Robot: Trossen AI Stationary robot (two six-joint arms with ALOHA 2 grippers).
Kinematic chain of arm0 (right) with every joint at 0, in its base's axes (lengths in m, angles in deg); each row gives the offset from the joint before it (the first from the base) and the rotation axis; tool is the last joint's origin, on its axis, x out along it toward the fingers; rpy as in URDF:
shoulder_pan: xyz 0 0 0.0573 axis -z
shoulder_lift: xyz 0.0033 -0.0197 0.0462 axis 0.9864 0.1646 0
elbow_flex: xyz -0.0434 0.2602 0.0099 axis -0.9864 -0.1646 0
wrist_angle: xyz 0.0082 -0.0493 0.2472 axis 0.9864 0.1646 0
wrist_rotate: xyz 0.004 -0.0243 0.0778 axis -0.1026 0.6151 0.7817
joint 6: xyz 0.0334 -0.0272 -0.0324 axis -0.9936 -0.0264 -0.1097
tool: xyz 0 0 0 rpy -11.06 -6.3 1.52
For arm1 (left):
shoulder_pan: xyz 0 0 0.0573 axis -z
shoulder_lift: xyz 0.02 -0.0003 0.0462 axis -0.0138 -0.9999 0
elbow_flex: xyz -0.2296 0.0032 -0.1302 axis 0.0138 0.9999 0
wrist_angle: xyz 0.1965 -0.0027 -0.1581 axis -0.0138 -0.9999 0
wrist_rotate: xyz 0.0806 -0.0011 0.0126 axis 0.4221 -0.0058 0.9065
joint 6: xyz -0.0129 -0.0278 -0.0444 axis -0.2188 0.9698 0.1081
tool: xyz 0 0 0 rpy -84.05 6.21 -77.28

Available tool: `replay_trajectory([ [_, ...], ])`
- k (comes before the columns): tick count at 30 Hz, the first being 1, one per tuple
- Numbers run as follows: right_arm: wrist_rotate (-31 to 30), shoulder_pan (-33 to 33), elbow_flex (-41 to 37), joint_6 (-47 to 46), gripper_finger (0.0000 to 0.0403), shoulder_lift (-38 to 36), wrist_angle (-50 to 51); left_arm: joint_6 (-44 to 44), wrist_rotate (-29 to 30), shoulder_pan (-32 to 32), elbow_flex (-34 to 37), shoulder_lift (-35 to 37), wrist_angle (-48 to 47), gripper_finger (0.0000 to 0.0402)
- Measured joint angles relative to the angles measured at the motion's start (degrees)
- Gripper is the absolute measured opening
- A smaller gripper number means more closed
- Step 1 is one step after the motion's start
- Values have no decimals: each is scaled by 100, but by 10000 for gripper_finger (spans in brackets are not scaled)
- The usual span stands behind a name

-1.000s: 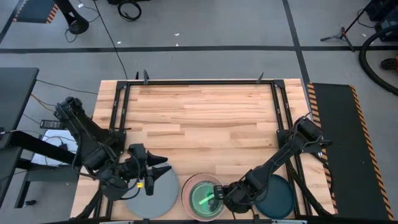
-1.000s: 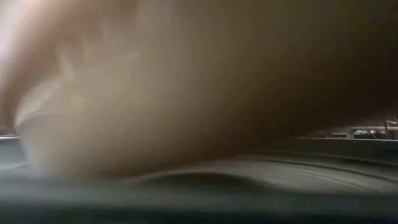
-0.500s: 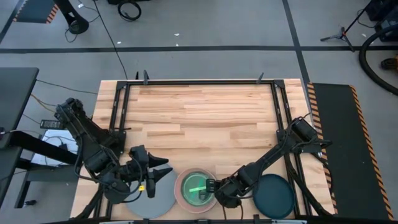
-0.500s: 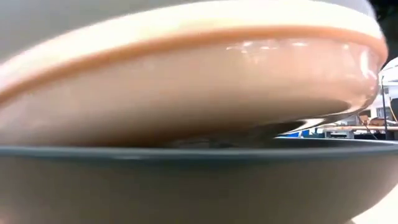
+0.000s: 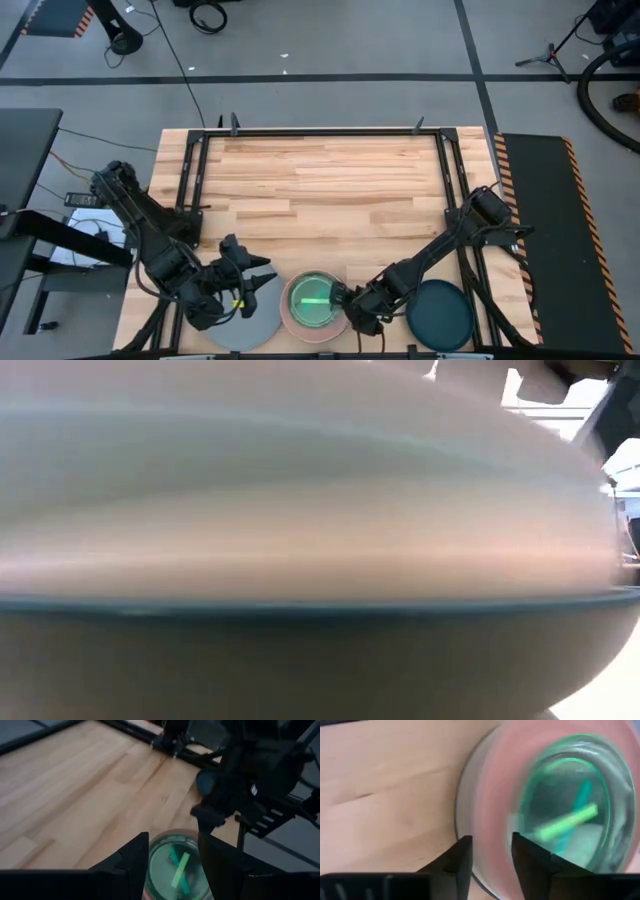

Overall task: Stack plastic plates
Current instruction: Stack the stacked plates on top of the black plate, then stack the stacked plates on top of the dark blue plate

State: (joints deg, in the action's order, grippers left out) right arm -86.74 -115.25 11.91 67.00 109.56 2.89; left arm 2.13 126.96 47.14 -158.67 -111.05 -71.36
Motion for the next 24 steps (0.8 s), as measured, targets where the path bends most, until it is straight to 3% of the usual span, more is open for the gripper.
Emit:
replay_trajectory([
  [8, -442, -166, 0, -265, 197, -41, 164, 64, -579, -94, 0, -75, 16, 176],
  [24, -356, -724, 0, -412, 201, -41, 186, 1073, -718, 233, 0, -1167, 21, 176],
])
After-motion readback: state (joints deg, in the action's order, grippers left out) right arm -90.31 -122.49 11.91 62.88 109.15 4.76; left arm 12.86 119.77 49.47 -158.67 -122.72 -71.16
